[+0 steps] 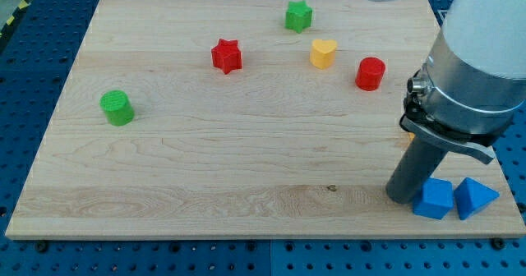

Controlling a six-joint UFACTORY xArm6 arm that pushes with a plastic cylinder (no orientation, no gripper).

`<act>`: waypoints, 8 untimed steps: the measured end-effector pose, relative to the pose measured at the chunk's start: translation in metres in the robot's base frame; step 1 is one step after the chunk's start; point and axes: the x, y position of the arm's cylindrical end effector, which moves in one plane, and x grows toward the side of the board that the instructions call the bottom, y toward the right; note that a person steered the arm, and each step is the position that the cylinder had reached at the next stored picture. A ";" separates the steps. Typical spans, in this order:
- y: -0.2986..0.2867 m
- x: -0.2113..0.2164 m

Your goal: Slide yellow hexagon closer to the blue triangle

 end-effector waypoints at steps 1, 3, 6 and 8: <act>0.008 0.000; 0.009 -0.017; -0.011 -0.145; 0.025 -0.128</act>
